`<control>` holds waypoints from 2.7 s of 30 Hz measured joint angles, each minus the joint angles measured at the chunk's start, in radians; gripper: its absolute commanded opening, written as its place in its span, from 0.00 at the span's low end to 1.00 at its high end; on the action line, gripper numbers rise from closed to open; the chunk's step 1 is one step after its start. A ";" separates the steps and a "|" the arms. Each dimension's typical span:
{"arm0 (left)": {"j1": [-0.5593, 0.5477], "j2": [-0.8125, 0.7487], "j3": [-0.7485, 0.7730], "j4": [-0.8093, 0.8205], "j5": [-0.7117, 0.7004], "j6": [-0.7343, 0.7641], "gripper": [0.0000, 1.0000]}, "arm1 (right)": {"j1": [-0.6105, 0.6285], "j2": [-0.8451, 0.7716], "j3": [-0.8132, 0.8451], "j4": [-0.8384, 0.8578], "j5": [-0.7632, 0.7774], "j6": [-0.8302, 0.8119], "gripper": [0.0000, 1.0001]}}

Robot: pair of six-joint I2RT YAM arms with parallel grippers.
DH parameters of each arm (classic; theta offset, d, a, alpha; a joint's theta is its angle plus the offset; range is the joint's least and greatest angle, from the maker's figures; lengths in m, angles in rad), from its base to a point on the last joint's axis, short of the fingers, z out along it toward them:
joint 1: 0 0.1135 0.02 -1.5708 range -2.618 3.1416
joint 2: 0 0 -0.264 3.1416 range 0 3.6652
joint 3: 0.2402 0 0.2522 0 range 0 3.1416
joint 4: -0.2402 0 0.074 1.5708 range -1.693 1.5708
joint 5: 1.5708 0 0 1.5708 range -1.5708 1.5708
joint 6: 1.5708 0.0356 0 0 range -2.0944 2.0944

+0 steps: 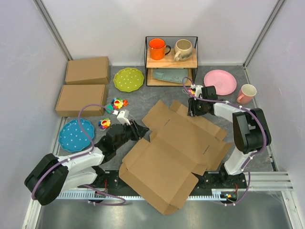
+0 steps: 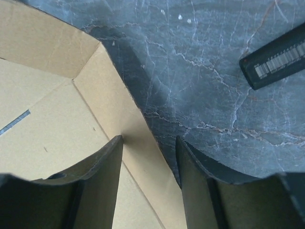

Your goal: Fold the paper box

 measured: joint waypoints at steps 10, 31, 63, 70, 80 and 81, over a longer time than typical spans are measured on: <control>0.000 0.014 -0.012 0.010 0.003 0.000 0.41 | 0.000 -0.024 -0.019 0.027 -0.043 0.011 0.39; 0.000 0.032 -0.033 0.047 0.022 -0.010 0.41 | 0.001 -0.051 -0.102 0.069 -0.110 0.078 0.14; 0.003 -0.143 0.156 -0.271 -0.292 0.010 0.54 | 0.951 -0.325 0.219 -0.492 1.140 -0.394 0.00; 0.007 -0.135 0.072 -0.117 -0.419 0.035 0.67 | 0.993 -0.327 0.035 -0.384 1.324 -0.481 0.00; 0.045 0.105 0.096 0.109 -0.291 0.159 0.76 | 0.994 -0.430 -0.036 -0.304 1.317 -0.486 0.00; 0.047 0.119 0.098 0.127 -0.270 0.170 0.76 | 0.994 -0.436 -0.036 -0.303 1.313 -0.486 0.00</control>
